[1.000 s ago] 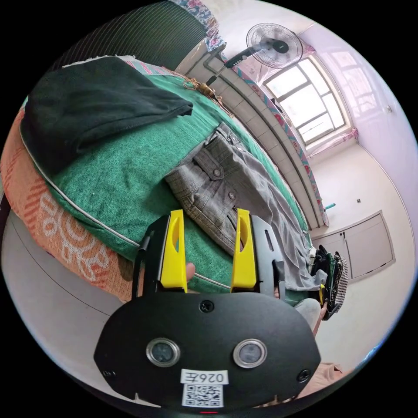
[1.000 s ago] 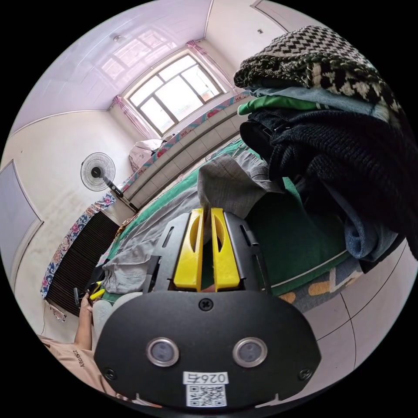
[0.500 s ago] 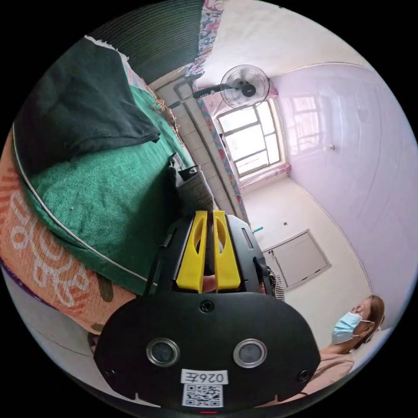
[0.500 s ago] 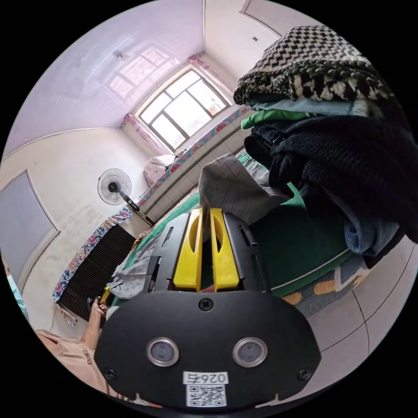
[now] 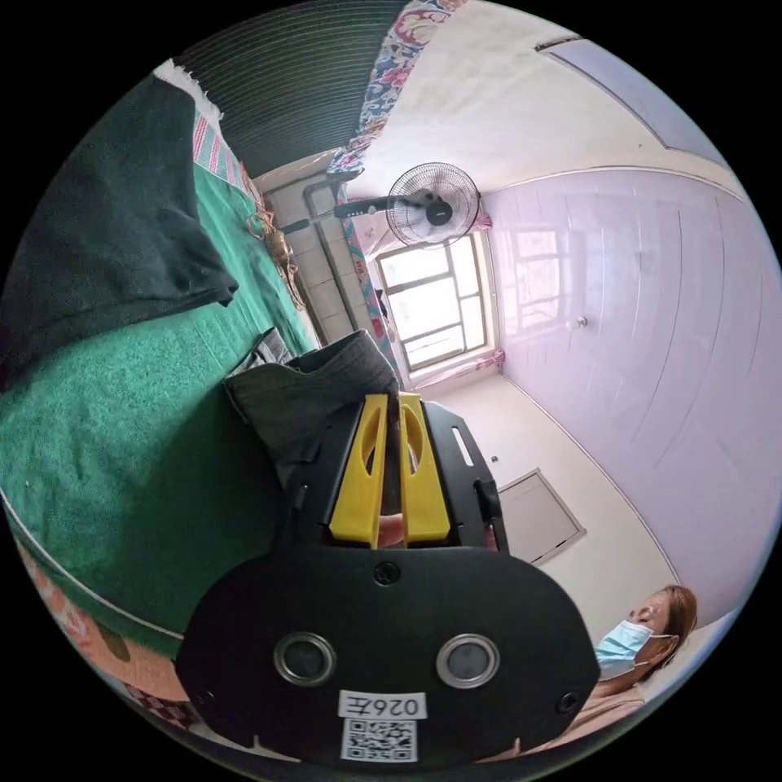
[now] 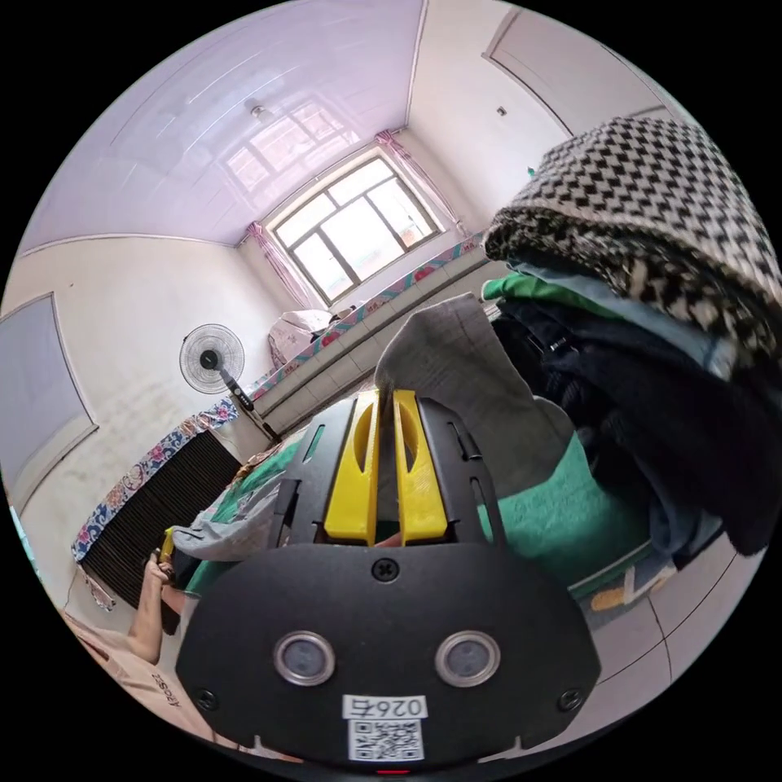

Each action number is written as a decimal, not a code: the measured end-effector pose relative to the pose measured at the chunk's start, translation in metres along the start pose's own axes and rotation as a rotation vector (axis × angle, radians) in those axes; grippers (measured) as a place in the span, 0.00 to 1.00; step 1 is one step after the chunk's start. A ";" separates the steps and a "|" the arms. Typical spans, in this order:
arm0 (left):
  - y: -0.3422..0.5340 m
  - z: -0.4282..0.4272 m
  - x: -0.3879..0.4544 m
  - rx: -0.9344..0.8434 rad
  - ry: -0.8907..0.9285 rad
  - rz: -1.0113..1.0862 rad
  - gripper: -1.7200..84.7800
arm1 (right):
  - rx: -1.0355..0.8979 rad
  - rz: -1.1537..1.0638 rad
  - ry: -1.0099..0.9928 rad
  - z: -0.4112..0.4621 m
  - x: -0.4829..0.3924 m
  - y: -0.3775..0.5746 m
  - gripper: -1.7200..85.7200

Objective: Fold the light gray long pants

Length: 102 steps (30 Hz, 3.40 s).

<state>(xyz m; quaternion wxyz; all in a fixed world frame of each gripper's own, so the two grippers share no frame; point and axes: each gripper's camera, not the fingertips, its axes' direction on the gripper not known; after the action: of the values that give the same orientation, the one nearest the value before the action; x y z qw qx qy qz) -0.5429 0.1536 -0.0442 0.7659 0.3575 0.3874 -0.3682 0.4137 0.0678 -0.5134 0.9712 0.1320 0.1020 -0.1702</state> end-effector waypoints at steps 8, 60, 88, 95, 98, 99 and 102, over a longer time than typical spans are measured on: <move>-0.068 0.164 -0.005 -0.080 -0.213 0.029 0.03 | -0.071 -0.130 0.182 0.150 -0.043 -0.089 0.01; 0.327 0.878 0.041 -1.087 -0.387 0.822 0.01 | -0.548 -0.170 0.724 0.396 -0.042 -0.116 0.06; 0.311 0.804 0.046 -1.192 -0.671 1.385 0.01 | -0.854 -0.805 0.152 0.621 -0.231 -0.109 0.02; 0.308 0.724 0.077 -0.937 -0.686 1.457 0.01 | -0.632 -0.622 0.088 0.570 -0.198 -0.116 0.07; 0.298 0.669 0.085 -0.760 -0.813 1.472 0.01 | -0.600 -0.618 0.105 0.543 -0.178 -0.107 0.05; 0.296 0.658 0.085 -0.733 -0.830 1.467 0.01 | -0.600 -0.616 0.114 0.539 -0.173 -0.105 0.05; 0.288 0.625 0.071 -0.703 -0.832 1.409 0.01 | -0.620 -0.582 0.173 0.530 -0.144 -0.101 0.03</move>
<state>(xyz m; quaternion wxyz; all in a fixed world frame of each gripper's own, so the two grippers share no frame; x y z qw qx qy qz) -0.0643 -0.2511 0.2476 0.9587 0.0942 -0.1413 0.2283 0.3266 -0.1340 -0.0006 0.8642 -0.1863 0.2625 -0.3868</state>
